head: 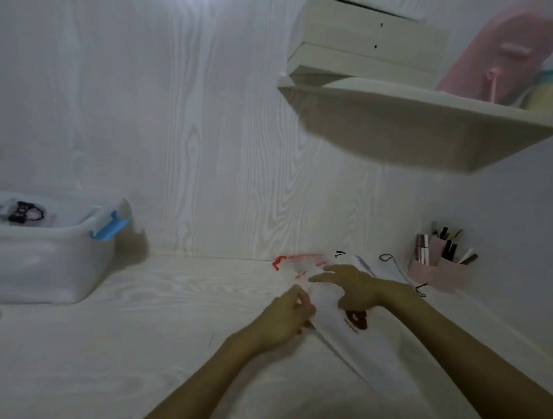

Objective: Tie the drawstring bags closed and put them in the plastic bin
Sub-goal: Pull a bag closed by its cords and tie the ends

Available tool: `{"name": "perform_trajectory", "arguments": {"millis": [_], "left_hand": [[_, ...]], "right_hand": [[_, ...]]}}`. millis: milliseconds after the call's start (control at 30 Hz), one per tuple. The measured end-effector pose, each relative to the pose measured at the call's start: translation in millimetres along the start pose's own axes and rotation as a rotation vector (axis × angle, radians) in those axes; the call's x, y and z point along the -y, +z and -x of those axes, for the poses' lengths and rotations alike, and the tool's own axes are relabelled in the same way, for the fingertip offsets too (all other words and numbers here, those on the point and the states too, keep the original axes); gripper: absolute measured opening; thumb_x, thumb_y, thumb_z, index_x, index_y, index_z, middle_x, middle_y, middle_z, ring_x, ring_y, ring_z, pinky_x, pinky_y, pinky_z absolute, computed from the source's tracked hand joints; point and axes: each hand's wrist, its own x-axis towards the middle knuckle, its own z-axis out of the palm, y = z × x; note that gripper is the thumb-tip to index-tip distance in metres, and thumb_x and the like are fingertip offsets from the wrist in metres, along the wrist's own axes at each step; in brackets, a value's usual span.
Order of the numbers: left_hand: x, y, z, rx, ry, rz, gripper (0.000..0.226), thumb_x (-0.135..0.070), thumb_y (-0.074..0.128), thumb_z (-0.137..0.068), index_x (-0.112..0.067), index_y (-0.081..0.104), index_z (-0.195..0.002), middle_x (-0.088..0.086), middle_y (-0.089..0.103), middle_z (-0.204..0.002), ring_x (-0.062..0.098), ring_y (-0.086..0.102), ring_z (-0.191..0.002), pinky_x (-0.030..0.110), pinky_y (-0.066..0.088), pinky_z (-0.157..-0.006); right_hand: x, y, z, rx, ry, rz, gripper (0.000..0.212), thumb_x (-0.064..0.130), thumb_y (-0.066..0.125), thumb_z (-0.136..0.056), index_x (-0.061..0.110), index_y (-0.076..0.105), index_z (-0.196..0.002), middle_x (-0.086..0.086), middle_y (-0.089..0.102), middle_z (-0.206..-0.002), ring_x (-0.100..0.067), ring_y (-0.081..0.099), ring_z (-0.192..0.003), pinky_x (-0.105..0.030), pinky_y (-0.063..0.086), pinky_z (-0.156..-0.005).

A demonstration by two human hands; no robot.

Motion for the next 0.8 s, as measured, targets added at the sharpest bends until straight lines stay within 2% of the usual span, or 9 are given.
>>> {"name": "perform_trajectory", "arguments": {"millis": [67,133,233,300,400,500,633,733,800], "left_hand": [[-2.8,-39.4,13.8,0.000,-0.037,0.086,0.016,-0.023,0.047,-0.098,-0.018,0.044,-0.082,0.004,0.062,-0.092,0.017,0.061,-0.085,0.031,0.051,-0.085],[-2.2,-79.3,26.7,-0.054,-0.115,0.092,0.015,-0.021,0.048,-0.096,-0.017,0.048,-0.082,0.004,0.060,-0.087,0.018,0.061,-0.080,0.034,0.053,-0.085],[8.5,-130.5,42.0,-0.159,-0.255,0.011,0.009,-0.021,0.052,-0.094,-0.015,0.055,-0.087,0.003,0.060,-0.087,0.016,0.060,-0.077,0.028,0.054,-0.073],[16.5,-151.1,45.5,-0.260,-0.307,-0.034,0.006,-0.021,0.055,-0.093,-0.015,0.054,-0.095,0.002,0.058,-0.090,0.015,0.056,-0.080,0.026,0.047,-0.072],[29.0,-170.5,46.2,-0.509,-0.285,-0.183,0.035,-0.017,0.060,-0.091,-0.007,0.047,-0.122,0.006,0.055,-0.112,0.021,0.053,-0.104,0.029,0.042,-0.083],[35.2,-177.9,48.3,-0.643,-0.207,-0.443,0.041,-0.019,0.063,-0.089,-0.008,0.049,-0.126,0.009,0.051,-0.131,0.025,0.050,-0.117,0.031,0.041,-0.092],[55.4,-167.6,45.6,-0.382,-0.338,-0.695,0.045,-0.046,0.053,-0.092,-0.022,0.051,-0.129,0.005,0.048,-0.138,0.024,0.046,-0.125,0.035,0.040,-0.101],[76.0,-153.6,40.6,-0.134,-0.477,-0.794,0.058,-0.055,0.043,-0.093,-0.025,0.038,-0.142,0.005,0.039,-0.148,0.028,0.038,-0.134,0.038,0.033,-0.109],[86.3,-142.5,37.8,-0.118,-0.469,-0.843,0.059,-0.056,0.040,-0.094,-0.023,0.037,-0.143,0.007,0.036,-0.149,0.030,0.031,-0.138,0.040,0.029,-0.112]], "right_hand": [[15.3,-14.3,-2.6,0.071,-0.040,-0.069,0.068,0.027,0.062,-0.088,0.030,0.027,-0.147,0.002,0.015,-0.157,-0.016,0.010,-0.145,-0.033,0.011,-0.116],[38.5,-27.4,1.3,0.127,-0.083,-0.183,0.062,0.036,0.065,-0.087,0.023,0.039,-0.141,0.007,0.033,-0.148,-0.010,0.027,-0.137,-0.025,0.021,-0.111],[74.4,-36.8,-1.9,0.276,-0.232,-0.436,0.010,0.029,0.062,-0.090,0.026,0.065,-0.099,0.012,0.063,-0.100,-0.004,0.056,-0.092,-0.019,0.040,-0.086],[93.5,-30.8,-12.5,0.340,-0.274,-0.609,0.008,0.021,0.058,-0.092,0.023,0.065,-0.088,0.010,0.065,-0.085,-0.005,0.059,-0.078,-0.018,0.047,-0.077],[109.6,-3.2,-46.0,0.176,-0.188,-0.823,0.010,0.019,0.057,-0.091,0.017,0.066,-0.094,0.003,0.065,-0.085,-0.009,0.060,-0.074,-0.019,0.046,-0.068],[116.9,23.3,-71.9,-0.115,-0.009,-1.120,0.010,0.014,0.058,-0.091,0.010,0.060,-0.082,-0.008,0.055,-0.080,-0.018,0.051,-0.069,-0.023,0.038,-0.059],[116.8,50.8,-80.8,-0.339,0.243,-1.346,0.032,0.002,0.052,-0.089,0.010,0.045,-0.060,-0.008,0.047,-0.064,-0.018,0.045,-0.053,-0.024,0.037,-0.046],[114.9,56.7,-68.5,-0.354,0.267,-1.163,0.009,0.012,0.054,-0.091,0.006,0.061,-0.091,-0.006,0.060,-0.084,-0.021,0.059,-0.073,-0.026,0.047,-0.063],[109.1,56.9,-57.3,-0.435,0.262,-1.012,0.027,0.024,0.054,-0.093,0.012,0.053,-0.117,0.000,0.055,-0.097,-0.020,0.057,-0.095,-0.029,0.045,-0.082]]}}
